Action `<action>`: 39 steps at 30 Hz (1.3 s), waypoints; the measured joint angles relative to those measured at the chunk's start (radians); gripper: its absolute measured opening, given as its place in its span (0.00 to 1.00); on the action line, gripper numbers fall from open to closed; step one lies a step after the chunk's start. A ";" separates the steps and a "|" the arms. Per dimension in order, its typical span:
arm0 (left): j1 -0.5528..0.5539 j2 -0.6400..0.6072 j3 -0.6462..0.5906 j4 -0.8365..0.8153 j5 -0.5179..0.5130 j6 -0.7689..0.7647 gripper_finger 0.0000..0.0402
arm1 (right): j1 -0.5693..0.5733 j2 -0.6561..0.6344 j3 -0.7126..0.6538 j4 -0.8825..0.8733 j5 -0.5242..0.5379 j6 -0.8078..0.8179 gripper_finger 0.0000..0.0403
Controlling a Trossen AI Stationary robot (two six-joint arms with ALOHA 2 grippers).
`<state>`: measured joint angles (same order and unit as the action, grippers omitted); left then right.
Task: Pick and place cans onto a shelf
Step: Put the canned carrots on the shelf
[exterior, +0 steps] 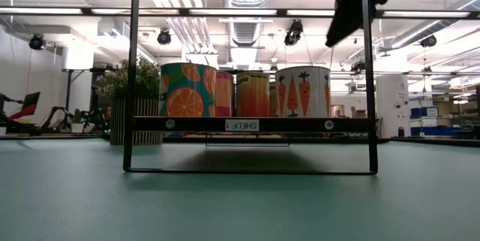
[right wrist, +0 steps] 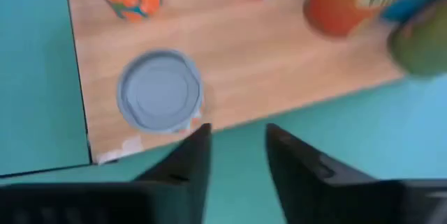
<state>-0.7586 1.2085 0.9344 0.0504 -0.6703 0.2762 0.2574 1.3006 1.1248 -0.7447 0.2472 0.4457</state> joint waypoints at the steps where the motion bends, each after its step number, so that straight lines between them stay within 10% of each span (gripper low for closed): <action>1: -0.001 -0.001 0.000 -0.001 0.000 0.001 0.00 | -0.009 0.009 0.000 -0.007 -0.020 0.011 0.25; 6: -0.017 -0.027 0.000 -0.002 -0.001 0.002 0.00 | -0.024 0.057 -0.049 0.055 -0.069 0.033 0.04; 39: -0.083 -0.070 0.000 -0.030 -0.001 -0.027 0.00 | -0.077 0.186 0.133 0.153 -0.233 -0.154 0.02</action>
<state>-0.8417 1.1385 0.9344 0.0208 -0.6712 0.2493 0.1802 1.4868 1.2577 -0.5915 0.0138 0.2915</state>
